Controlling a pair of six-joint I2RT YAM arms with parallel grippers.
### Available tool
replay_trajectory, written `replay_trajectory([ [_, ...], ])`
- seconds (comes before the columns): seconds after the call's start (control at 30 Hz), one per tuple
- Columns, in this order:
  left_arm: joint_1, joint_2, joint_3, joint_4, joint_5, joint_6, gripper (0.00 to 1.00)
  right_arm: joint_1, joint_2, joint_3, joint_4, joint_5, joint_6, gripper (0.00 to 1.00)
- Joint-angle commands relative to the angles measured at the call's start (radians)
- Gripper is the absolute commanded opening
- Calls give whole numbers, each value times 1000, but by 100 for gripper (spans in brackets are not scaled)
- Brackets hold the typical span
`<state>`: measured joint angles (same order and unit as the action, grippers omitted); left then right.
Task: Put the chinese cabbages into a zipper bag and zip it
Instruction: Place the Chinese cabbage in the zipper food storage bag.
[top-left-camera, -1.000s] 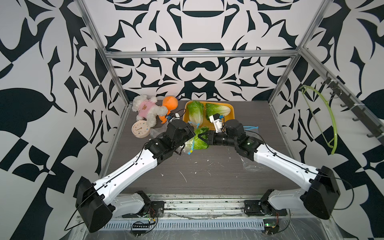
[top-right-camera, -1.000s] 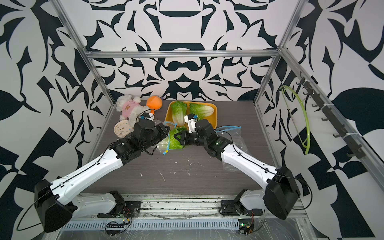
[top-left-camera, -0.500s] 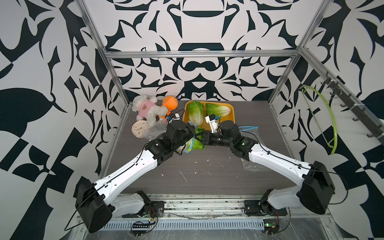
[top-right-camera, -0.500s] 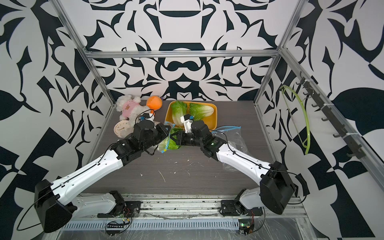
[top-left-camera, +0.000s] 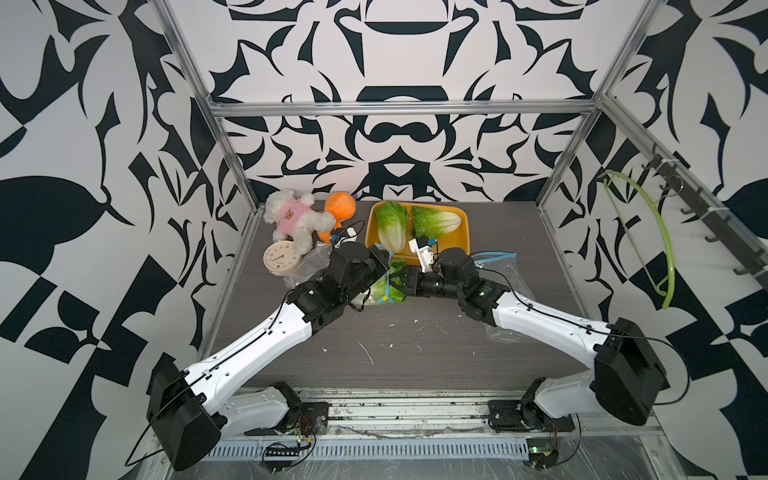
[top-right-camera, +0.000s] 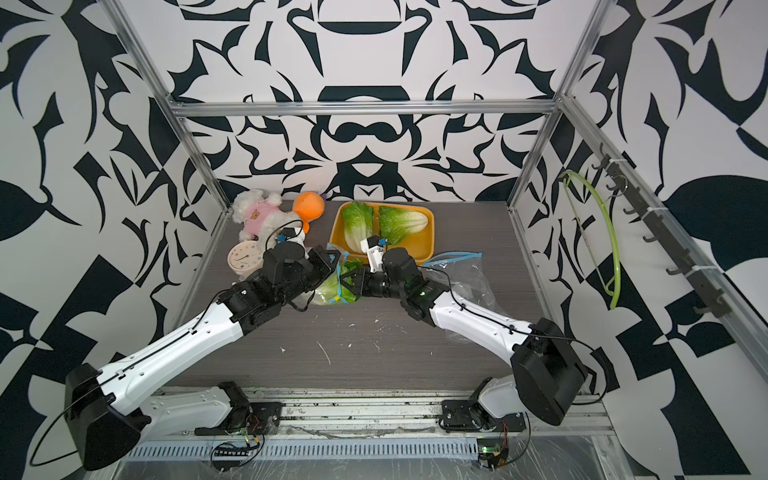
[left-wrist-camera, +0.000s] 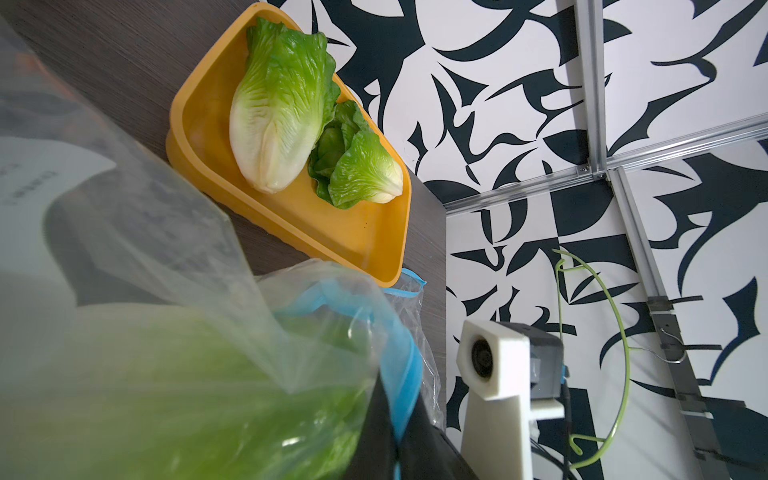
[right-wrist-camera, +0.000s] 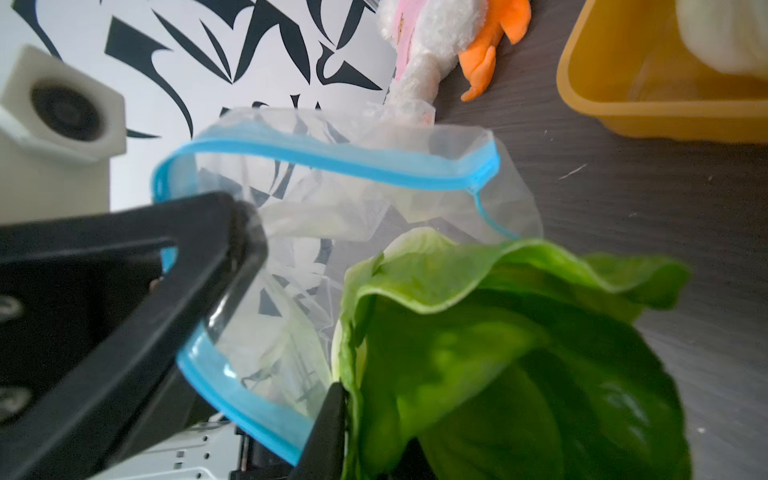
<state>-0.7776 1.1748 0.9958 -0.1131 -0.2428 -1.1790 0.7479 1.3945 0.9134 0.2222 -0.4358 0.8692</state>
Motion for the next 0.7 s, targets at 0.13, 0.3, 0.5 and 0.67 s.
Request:
replay_trajectory([
  [0.13,11,-51,-28,56,-22,-8,0,4,-82,36,-46,3,-51,38],
  [0.3,11,-61,-37,62,-38,-16,0,-10,-125,82,-164,24,-102,47],
  [0.5,12,-65,-44,64,-51,-24,0,-54,-211,129,-394,95,-152,58],
  [0.67,14,-70,-49,58,-62,-30,0,-134,-287,113,-581,174,-160,57],
])
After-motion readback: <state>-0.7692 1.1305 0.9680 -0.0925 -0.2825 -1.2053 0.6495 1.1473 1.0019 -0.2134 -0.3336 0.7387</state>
